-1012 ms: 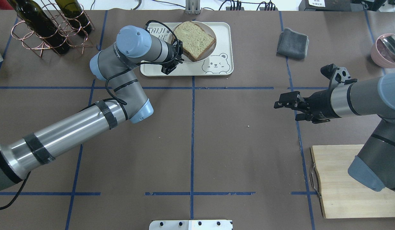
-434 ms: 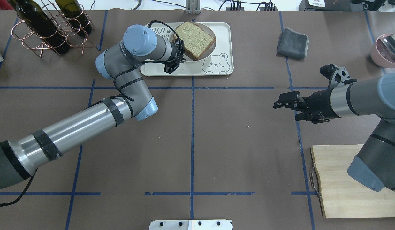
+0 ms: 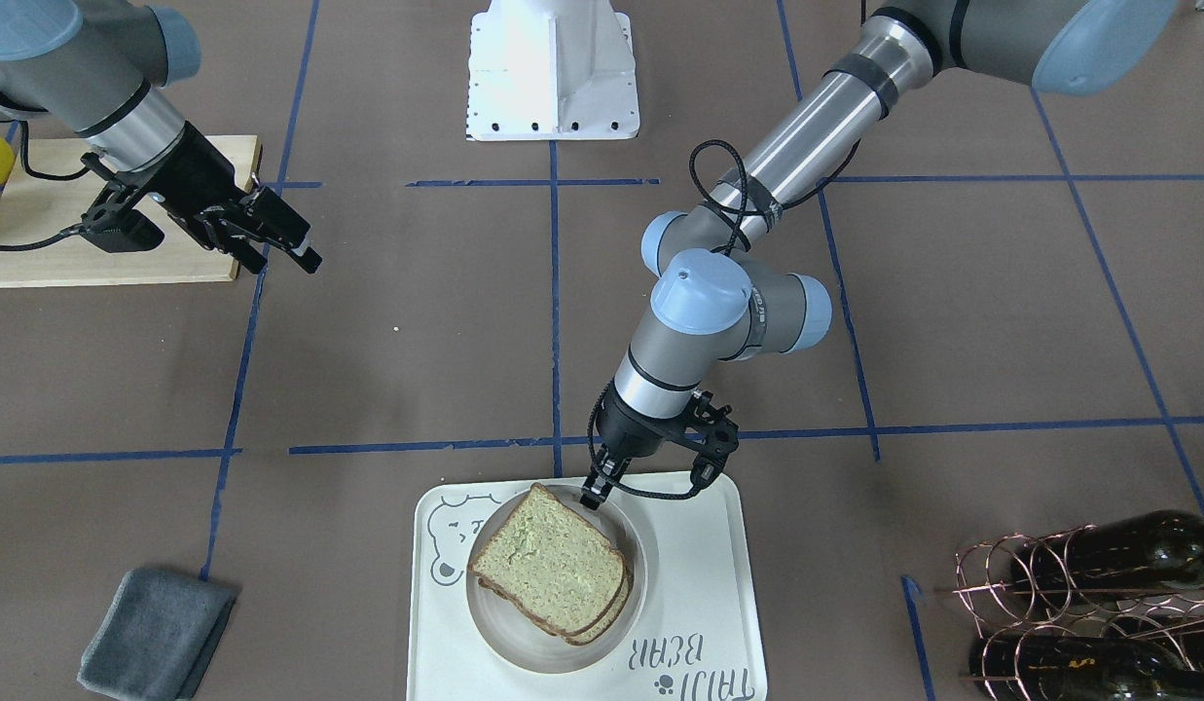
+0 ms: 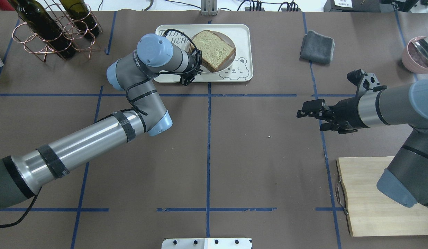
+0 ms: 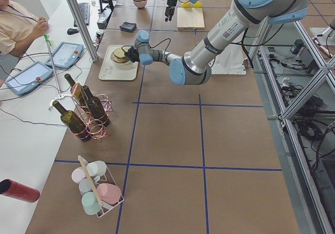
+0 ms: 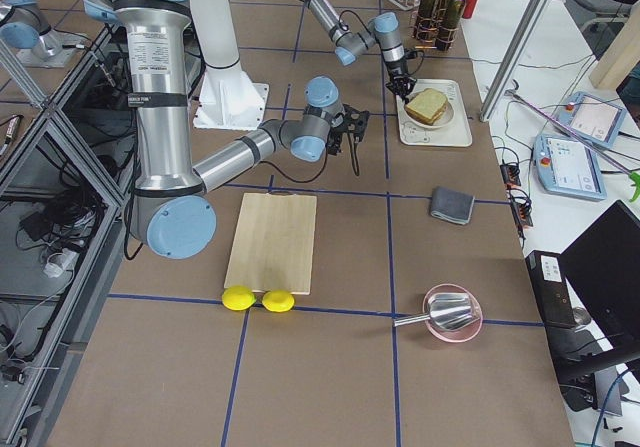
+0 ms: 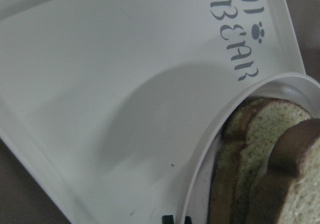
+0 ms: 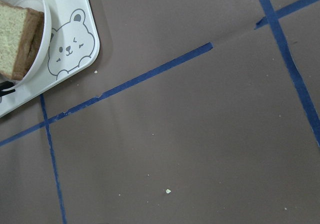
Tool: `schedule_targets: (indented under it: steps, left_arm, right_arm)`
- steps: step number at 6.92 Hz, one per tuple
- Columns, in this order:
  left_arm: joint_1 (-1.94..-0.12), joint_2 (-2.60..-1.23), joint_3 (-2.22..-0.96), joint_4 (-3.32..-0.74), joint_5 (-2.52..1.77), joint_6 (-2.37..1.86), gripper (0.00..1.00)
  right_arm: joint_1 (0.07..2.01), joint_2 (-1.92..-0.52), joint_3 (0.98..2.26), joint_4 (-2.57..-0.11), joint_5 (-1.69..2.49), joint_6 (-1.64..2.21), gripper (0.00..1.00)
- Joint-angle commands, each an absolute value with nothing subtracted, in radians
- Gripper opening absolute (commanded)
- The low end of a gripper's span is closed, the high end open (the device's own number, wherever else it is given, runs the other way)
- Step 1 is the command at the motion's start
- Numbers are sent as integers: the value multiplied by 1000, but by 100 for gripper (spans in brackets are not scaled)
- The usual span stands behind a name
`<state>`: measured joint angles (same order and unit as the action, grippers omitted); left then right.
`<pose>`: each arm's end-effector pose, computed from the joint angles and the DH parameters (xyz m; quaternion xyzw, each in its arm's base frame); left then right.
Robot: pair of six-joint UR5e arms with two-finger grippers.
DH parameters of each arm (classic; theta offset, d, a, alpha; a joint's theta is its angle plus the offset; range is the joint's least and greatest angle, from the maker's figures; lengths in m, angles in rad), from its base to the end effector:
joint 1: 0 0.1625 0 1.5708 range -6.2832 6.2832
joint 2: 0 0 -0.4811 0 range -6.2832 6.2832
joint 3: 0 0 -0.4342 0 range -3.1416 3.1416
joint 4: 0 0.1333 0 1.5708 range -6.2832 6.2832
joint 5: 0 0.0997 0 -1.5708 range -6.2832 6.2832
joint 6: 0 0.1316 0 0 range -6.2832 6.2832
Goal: Make sandwich and place on tray
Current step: 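Lower the plate onto the tray and open the left gripper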
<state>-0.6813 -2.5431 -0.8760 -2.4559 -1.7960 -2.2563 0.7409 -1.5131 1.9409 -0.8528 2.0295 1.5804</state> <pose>0.6899 -0.6931 0.2740 -0.0951 0.5454 -0.4765 0.6829 -0.3710 -0.4410 0.4205 0.0103 -0.5613 0.1853 0.8066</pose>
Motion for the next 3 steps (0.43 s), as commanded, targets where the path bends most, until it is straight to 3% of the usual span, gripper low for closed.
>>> schedule_targets:
  steps: [1, 2, 3]
  left_arm:
    - [-675, -2536, -877, -2456, -1795, -2253, 22]
    - [-678, -2531, -879, -2456, -1795, -2237, 49]
    - [-683, -2523, -885, -2456, -1796, -2221, 52]
  right_arm:
    - [741, -1511, 1940, -853, 2029, 1580, 100]
    - [741, -1511, 1942, -853, 2029, 1582, 100]
    - [741, -1511, 1942, -853, 2029, 1582, 100]
